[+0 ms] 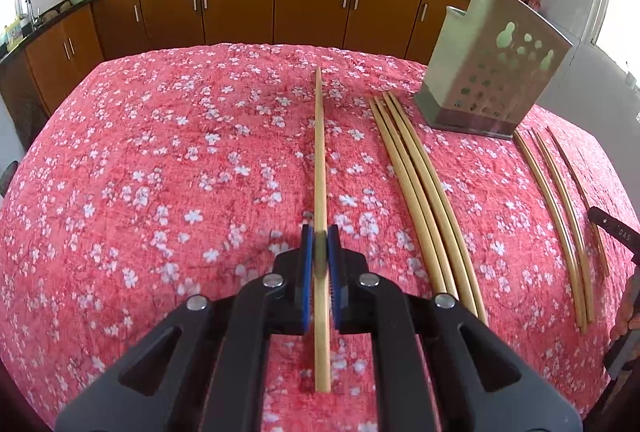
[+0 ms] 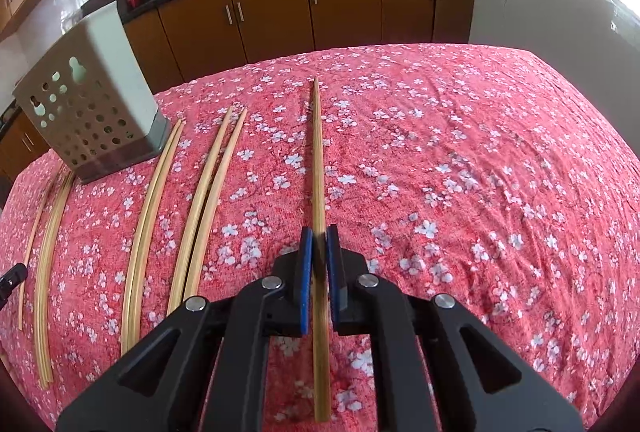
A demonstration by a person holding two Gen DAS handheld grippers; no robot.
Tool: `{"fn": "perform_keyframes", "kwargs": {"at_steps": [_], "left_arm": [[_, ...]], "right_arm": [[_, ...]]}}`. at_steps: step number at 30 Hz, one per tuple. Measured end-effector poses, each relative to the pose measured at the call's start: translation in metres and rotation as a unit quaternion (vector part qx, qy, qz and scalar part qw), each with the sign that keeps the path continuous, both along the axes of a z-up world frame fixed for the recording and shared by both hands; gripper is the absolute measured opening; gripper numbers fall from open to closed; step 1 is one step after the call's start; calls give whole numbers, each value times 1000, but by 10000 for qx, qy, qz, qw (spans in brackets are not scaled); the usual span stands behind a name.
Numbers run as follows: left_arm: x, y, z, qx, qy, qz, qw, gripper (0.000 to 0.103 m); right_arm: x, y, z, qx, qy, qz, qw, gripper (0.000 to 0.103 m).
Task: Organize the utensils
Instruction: 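Lift both held chopsticks and carry them above the perforated utensil holder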
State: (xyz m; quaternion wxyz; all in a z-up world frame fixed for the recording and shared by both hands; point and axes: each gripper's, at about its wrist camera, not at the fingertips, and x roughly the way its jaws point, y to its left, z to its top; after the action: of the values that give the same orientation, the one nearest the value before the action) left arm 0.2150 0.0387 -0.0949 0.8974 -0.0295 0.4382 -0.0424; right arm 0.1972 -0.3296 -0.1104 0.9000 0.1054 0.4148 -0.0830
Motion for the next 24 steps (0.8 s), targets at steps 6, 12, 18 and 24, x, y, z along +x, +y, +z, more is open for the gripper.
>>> {"fn": "perform_keyframes", "kwargs": {"at_steps": [6,12,18,24], "left_arm": [[-12,-5,0,110,2,-33,9999,14],[-16,-6,0,255,-19,14,9997,8],[-26,2,16,163,-130,-31,9998,8],[-39,10,62,11,-711,-13,9975,8]], "right_arm": [[-13,4,2,-33,34,50,10000,9],[-20,5,2,-57,-1,131,9999,8],[-38,4,26,-65,-420,95,9991,8],[-54,-6,69,-125,-1089,-22,9940,8]]}}
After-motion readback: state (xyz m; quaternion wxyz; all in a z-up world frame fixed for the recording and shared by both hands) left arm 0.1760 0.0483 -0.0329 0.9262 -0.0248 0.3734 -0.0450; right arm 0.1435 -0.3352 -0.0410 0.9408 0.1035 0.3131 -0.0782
